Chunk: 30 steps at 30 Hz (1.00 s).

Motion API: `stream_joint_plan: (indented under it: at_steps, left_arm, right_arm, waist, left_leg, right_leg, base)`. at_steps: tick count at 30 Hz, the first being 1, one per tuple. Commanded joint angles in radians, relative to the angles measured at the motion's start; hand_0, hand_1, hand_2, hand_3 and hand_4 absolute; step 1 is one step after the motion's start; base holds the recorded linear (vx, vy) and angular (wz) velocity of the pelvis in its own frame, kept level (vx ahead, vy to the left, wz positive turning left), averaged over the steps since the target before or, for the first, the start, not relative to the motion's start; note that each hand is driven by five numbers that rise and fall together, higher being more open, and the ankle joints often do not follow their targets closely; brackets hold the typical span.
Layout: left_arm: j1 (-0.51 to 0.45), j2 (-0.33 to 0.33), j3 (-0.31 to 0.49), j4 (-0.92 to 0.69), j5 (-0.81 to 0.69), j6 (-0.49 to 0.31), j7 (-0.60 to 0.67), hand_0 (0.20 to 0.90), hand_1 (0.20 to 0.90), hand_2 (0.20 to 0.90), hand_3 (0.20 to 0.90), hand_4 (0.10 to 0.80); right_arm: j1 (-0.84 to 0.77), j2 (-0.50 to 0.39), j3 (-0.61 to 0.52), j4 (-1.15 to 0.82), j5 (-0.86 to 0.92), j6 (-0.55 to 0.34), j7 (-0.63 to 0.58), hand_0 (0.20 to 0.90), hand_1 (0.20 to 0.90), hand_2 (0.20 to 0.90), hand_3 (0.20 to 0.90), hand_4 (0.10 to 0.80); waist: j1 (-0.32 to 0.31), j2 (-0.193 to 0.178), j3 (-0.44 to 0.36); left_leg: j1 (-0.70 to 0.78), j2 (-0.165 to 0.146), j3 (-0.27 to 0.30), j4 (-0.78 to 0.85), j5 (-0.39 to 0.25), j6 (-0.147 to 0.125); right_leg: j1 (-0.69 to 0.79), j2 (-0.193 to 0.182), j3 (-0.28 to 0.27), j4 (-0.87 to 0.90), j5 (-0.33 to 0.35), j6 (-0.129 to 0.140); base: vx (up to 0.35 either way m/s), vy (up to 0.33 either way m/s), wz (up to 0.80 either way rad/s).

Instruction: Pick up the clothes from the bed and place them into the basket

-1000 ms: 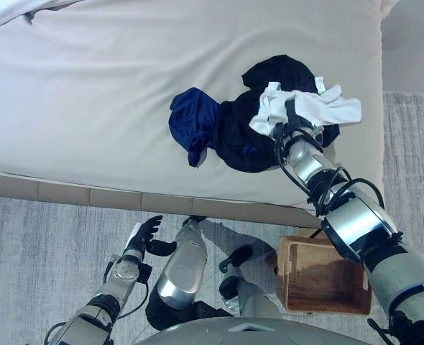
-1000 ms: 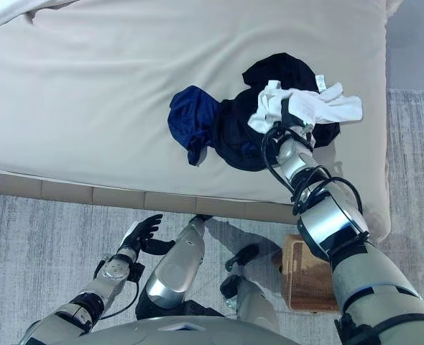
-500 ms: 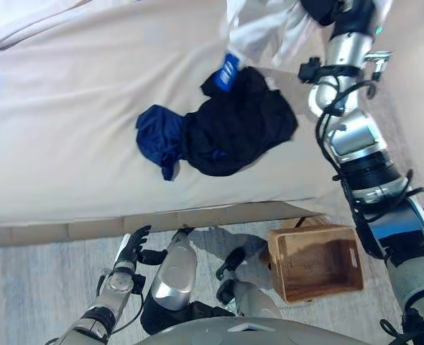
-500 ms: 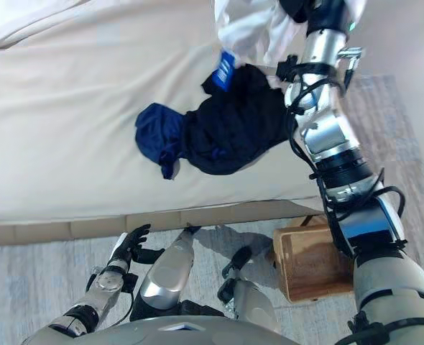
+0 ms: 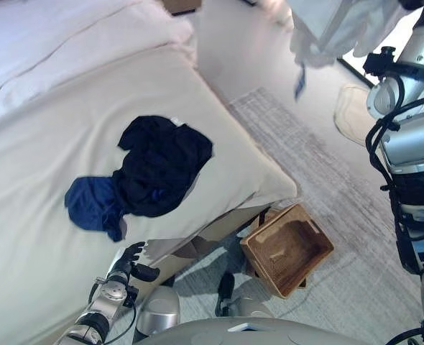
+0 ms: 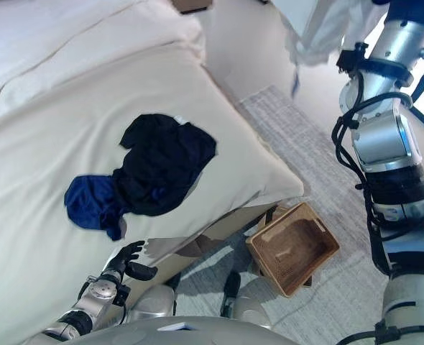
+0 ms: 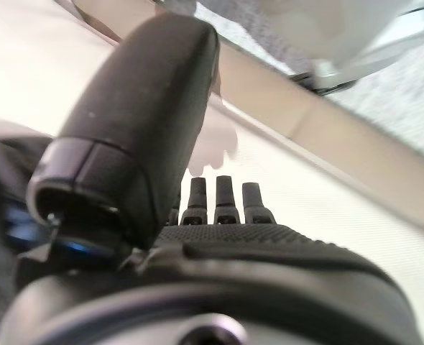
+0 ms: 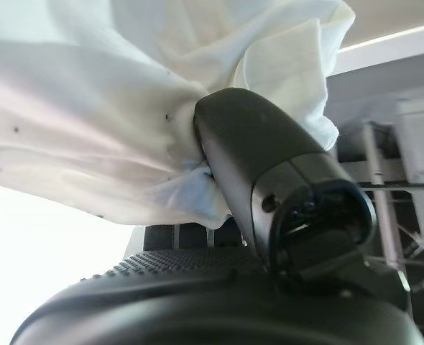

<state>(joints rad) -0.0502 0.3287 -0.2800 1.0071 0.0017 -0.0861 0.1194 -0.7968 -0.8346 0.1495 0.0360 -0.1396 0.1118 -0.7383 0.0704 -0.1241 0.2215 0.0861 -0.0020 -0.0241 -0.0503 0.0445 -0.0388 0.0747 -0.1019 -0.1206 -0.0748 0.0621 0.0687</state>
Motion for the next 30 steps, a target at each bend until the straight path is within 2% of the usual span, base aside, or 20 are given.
stream_joint_plan:
  at_steps: [1,9,14,18,23,26,30]
  left_arm:
    - [0.006,-0.012,-0.059,0.023,-0.002,-0.013,-0.007,0.900,0.900,0.900,0.900,0.800]
    - [0.012,-0.015,-0.012,0.040,-0.032,-0.006,-0.002,0.900,0.900,0.900,0.900,0.800]
    - [0.040,-0.008,0.025,0.068,-0.032,-0.008,0.007,0.900,0.900,0.900,0.900,0.800]
    - [0.049,-0.015,0.041,0.074,-0.045,-0.014,0.014,0.900,0.900,0.900,0.900,0.800]
    - [0.030,-0.027,0.022,0.054,-0.057,-0.029,0.018,0.900,0.900,0.900,0.900,0.800]
    - [-0.020,-0.039,-0.015,0.026,-0.102,-0.079,0.030,0.900,0.900,0.900,0.900,0.800]
    - [-0.082,-0.048,-0.071,-0.003,-0.145,-0.136,0.056,0.900,0.900,0.900,0.900,0.800]
  right_arm:
    - [-0.042,-0.115,-0.070,0.031,-0.021,-0.045,0.048,0.300,0.300,0.300,0.200,0.100]
    - [0.119,-0.123,-0.128,0.157,-0.078,-0.009,0.192,0.300,0.300,0.300,0.200,0.100]
    - [0.259,-0.087,-0.160,0.214,-0.108,-0.012,0.225,0.300,0.300,0.300,0.200,0.100]
    - [0.362,-0.031,-0.175,0.300,-0.134,-0.028,0.238,0.300,0.300,0.300,0.200,0.100]
    - [0.365,-0.002,-0.142,0.377,-0.125,-0.031,0.227,0.300,0.300,0.300,0.200,0.100]
    - [0.302,0.005,-0.096,0.469,-0.106,-0.058,0.178,0.300,0.300,0.300,0.200,0.100]
    - [0.244,0.010,-0.046,0.540,-0.091,-0.051,0.105,0.300,0.300,0.300,0.200,0.100]
  waist:
    - [-0.005,0.023,-0.116]
    - [-0.038,0.028,-0.113]
    - [-0.052,0.041,-0.097]
    - [-0.055,0.064,-0.053]
    - [-0.057,0.089,-0.009]
    - [-0.059,0.123,0.069]
    - [-0.067,0.163,0.162]
  left_leg:
    - [0.032,0.011,0.041,0.014,-0.112,0.037]
    - [0.024,0.033,0.047,0.044,-0.107,0.016]
    - [0.018,0.047,0.035,0.077,-0.116,0.006]
    - [-0.020,0.054,0.012,0.132,-0.116,-0.006]
    - [-0.060,0.052,-0.005,0.146,-0.107,-0.012]
    - [-0.127,0.048,-0.014,0.148,-0.082,-0.020]
    - [-0.203,0.041,-0.020,0.153,-0.057,-0.021]
  right_leg:
    - [0.020,0.026,0.020,0.075,-0.075,0.003]
    - [0.019,0.051,0.054,0.083,-0.084,-0.018]
    - [0.018,0.061,0.062,0.096,-0.101,-0.031]
    - [-0.002,0.059,0.062,0.119,-0.102,-0.042]
    - [-0.043,0.054,0.046,0.142,-0.104,-0.047]
    - [-0.121,0.042,0.015,0.194,-0.115,-0.052]
    - [-0.209,0.035,0.008,0.242,-0.121,-0.059]
  base:
    - [-0.025,-0.118,-0.27]
    - [-0.040,-0.139,-0.17]
    - [-0.016,-0.112,-0.02]
    - [-0.068,-0.082,-0.01]
    - [-0.144,-0.051,0.03]
    - [-0.334,0.024,-0.01]
    - [-0.244,0.014,0.06]
